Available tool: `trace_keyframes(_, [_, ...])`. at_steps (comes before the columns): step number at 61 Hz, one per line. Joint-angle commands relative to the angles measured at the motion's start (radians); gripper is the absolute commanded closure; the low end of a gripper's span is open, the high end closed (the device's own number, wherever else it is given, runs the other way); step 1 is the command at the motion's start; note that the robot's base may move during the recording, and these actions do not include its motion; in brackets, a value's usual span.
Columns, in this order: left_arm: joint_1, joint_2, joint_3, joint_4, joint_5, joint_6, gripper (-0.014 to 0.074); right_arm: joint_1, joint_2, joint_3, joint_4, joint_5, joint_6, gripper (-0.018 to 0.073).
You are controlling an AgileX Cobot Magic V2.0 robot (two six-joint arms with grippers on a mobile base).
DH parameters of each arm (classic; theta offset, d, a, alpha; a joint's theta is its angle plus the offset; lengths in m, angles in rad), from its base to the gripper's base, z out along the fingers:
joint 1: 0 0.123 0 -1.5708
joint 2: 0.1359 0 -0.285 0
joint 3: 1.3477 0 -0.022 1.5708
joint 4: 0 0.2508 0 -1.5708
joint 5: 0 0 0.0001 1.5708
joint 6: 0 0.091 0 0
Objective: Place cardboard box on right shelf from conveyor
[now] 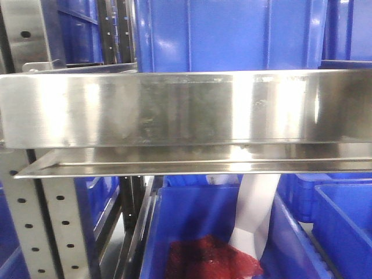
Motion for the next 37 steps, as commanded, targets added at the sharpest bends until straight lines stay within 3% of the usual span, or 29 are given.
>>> trace_keyframes(1, [0.002,-0.015,0.010,-0.006,-0.086,0.000,0.0713,-0.004,0.016,-0.026,-0.017,-0.099,-0.010,0.0396])
trace_keyframes(37, [0.002,-0.015,0.010,-0.006,-0.086,0.000,0.0712,-0.004,0.016,-0.026,-0.017,-0.099,-0.010,0.0396])
